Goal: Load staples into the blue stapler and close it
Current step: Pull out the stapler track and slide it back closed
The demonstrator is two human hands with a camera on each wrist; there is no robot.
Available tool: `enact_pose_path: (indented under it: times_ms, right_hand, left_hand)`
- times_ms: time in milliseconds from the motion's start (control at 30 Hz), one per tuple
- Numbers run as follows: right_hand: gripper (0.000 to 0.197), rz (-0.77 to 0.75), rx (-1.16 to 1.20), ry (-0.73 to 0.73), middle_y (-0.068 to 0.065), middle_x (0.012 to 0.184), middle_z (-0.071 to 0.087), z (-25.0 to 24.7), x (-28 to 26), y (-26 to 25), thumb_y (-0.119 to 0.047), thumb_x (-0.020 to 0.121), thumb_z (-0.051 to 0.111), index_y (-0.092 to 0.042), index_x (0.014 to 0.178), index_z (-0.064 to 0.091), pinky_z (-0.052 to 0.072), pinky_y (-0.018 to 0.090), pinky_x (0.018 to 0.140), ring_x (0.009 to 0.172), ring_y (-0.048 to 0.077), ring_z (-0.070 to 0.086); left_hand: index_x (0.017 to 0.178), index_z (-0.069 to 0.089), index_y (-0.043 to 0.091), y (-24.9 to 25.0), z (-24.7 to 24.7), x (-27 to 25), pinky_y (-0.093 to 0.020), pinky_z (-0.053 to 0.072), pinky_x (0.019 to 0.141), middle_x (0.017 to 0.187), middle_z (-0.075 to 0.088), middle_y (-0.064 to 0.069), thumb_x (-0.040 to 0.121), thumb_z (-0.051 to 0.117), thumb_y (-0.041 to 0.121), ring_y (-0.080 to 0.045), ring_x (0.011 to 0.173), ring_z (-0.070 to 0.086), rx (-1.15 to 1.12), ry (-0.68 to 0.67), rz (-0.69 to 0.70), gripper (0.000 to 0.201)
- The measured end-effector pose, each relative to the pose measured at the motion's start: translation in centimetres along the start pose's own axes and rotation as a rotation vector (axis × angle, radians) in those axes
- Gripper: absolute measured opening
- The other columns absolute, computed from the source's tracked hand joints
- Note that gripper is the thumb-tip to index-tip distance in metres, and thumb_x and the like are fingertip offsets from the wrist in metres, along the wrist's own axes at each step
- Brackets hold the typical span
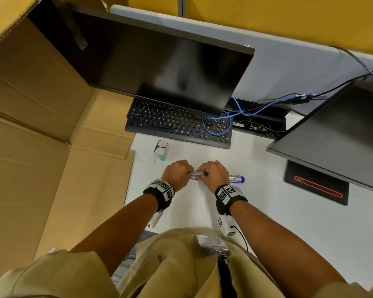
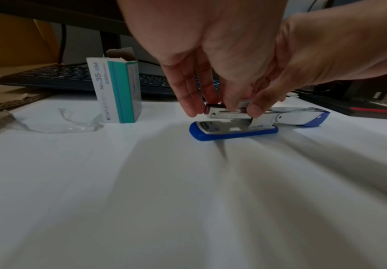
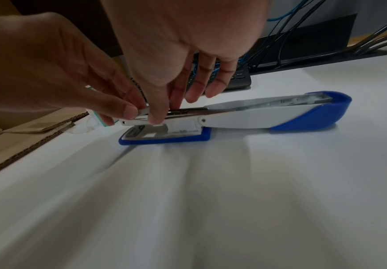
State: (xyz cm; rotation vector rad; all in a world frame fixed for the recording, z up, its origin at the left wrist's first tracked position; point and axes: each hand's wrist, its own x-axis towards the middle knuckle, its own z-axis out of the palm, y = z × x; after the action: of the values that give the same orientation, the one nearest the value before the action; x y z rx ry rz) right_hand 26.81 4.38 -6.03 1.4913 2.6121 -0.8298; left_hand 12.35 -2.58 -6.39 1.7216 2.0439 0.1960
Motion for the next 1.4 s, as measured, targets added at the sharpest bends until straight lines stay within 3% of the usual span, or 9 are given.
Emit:
enact_pose_path:
  times_ms: [367,533,733,867,1000,1100,1200,1400]
  right_hand:
    - [0.02,-0.063,-0.089,-0.018,0.003,0.093,0.071,0.2,0.5,-0.1,-0.035,0.081,0.074,-0.021,0.096,0.074,0.043,0.03,0.074,0.091,0.022,0.059]
    - [0.028,-0.088,-0.09,-0.016,0.0,0.094,0.071,0.3,0.4,0.3,-0.04,0.078,0.075,-0.022,0.099,0.073,0.046,0.031,0.078,0.091,0.021,0.059]
    - [0.029,-0.092,-0.068,0.011,0.002,0.093,0.07,0.1,-0.5,1.4,-0.037,0.076,0.077,-0.02,0.099,0.072,0.047,0.035,0.08,0.092,0.024,0.059]
    - [0.025,-0.087,-0.126,0.01,0.0,0.094,0.07,-0.1,-0.8,2.9,-0.034,0.078,0.075,-0.022,0.1,0.072,0.044,0.036,0.082,0.095,0.024,0.058]
    - [0.02,-0.105,-0.211,-0.007,-0.001,0.097,0.071,-0.6,-0.8,4.0,-0.033,0.085,0.069,-0.024,0.103,0.072,0.041,0.036,0.084,0.096,0.022,0.056]
    - [0.025,-0.111,-0.287,-0.033,-0.001,0.101,0.07,-1.1,-1.1,4.4,-0.036,0.085,0.067,-0.024,0.108,0.069,0.04,0.037,0.085,0.099,0.023,0.056]
    - [0.034,-0.019,-0.334,-0.057,0.001,0.108,0.067,-1.7,-1.5,5.8,-0.034,0.079,0.07,-0.021,0.11,0.066,0.037,0.039,0.09,0.105,0.025,0.055]
    - [0.018,0.021,-0.447,-0.095,0.002,0.099,0.066,-3.5,-1.5,6.5,-0.022,0.088,0.06,-0.018,0.106,0.064,0.04,0.04,0.087,0.092,0.025,0.061]
  left_hand:
    - [0.1,0.069,0.011,0.2,0.0,-0.1,-0.041,0.057,0.07,0.1,0.067,-0.01,0.087,0.058,0.017,-0.031,0.083,0.066,0.077,-0.033,0.031,0.017]
    - [0.097,0.07,0.016,-0.1,-0.1,-0.3,-0.037,0.057,0.066,0.097,0.07,-0.006,0.084,0.063,0.018,-0.03,0.081,0.068,0.073,-0.017,0.056,0.015]
    - [0.109,0.071,0.023,0.3,0.2,-1.1,-0.042,0.061,0.064,0.118,0.069,-0.01,0.073,0.077,0.014,-0.032,0.096,0.069,0.061,0.006,0.221,0.038]
    - [0.112,0.069,0.025,0.1,0.6,-1.0,-0.039,0.062,0.055,0.118,0.069,-0.011,0.066,0.081,0.015,-0.03,0.097,0.07,0.134,-0.025,0.289,0.048]
    - [0.108,0.07,0.031,-1.0,0.7,-1.0,-0.036,0.061,0.052,0.116,0.07,-0.008,0.072,0.078,0.021,-0.029,0.097,0.069,0.224,-0.018,0.302,0.038]
    - [0.109,0.071,0.024,-1.1,-0.1,-1.4,-0.039,0.061,0.057,0.113,0.071,-0.01,0.08,0.071,0.018,-0.031,0.092,0.069,0.182,0.006,0.257,0.029]
    - [0.113,0.069,0.02,-1.1,-0.6,-1.4,-0.037,0.058,0.063,0.102,0.072,-0.011,0.089,0.059,0.012,-0.032,0.084,0.068,0.135,-0.02,0.205,0.027]
    - [0.11,0.07,0.013,-0.9,-0.4,-0.6,-0.037,0.058,0.073,0.098,0.074,-0.013,0.091,0.053,0.009,-0.033,0.082,0.068,0.037,-0.07,0.13,0.025]
